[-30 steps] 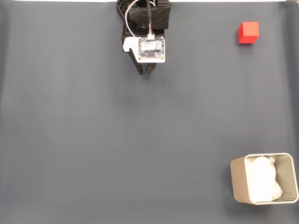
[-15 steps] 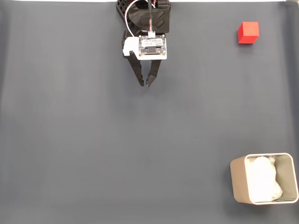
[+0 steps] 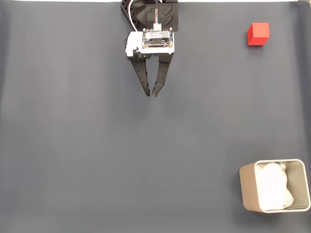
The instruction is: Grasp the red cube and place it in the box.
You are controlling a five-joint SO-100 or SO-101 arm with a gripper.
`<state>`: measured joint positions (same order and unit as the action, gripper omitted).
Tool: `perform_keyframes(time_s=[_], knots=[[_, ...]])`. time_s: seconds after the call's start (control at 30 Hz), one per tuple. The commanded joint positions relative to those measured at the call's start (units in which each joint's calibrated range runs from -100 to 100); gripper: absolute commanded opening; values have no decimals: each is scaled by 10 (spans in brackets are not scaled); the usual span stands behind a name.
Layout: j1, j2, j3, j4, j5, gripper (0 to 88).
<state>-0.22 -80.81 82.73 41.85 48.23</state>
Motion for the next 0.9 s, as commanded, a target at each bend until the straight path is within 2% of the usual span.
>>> perform_keyframes(time_s=[0.0, 0.53, 0.87], knots=[[-6, 37, -77, -13, -6, 0], [-13, 203, -286, -5, -5, 0], [-29, 279, -407, 72, -6, 0]])
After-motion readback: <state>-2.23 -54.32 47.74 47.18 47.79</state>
